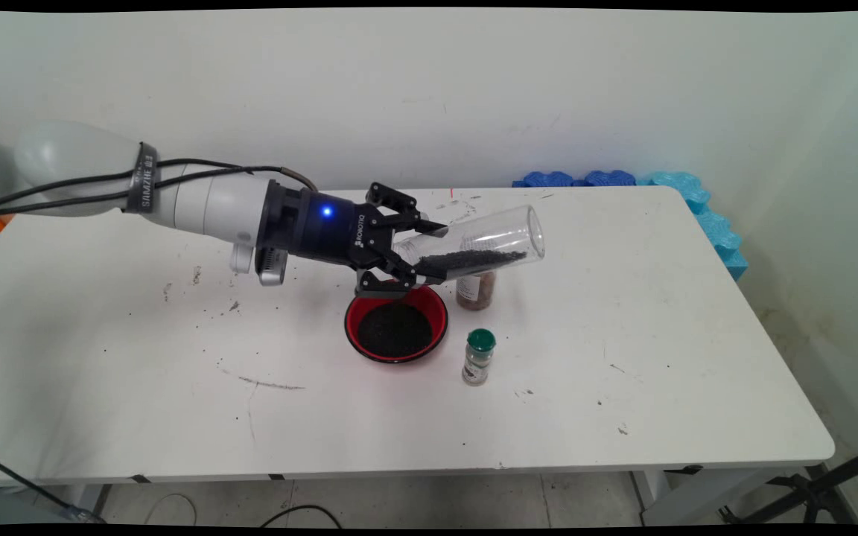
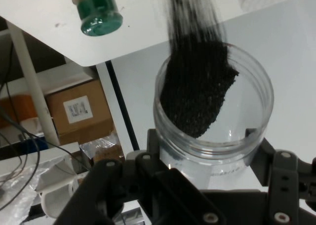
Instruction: Pour the black seasoning powder in the red bowl
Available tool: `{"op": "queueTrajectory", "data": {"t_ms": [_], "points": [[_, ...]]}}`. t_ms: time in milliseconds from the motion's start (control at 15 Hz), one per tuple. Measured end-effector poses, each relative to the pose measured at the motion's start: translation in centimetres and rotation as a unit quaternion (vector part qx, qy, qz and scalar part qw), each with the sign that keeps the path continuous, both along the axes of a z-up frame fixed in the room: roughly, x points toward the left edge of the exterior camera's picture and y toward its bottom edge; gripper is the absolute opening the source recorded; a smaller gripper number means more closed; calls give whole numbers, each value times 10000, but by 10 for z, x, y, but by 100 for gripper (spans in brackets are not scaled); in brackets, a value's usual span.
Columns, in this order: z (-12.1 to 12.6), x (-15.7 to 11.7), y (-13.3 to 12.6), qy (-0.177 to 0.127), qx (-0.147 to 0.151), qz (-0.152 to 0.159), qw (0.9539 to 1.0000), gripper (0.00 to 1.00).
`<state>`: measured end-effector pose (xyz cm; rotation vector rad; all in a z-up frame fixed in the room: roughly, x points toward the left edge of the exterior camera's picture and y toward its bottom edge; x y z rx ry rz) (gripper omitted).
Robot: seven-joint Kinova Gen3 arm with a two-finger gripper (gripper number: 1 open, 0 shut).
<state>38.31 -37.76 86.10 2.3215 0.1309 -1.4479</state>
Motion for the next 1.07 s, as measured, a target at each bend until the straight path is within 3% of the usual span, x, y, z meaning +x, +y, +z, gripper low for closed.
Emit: {"op": "queueTrajectory", "data": {"t_ms": [1067], "points": [[-3, 2, 0, 335, 223, 397, 9984, 0]]}}
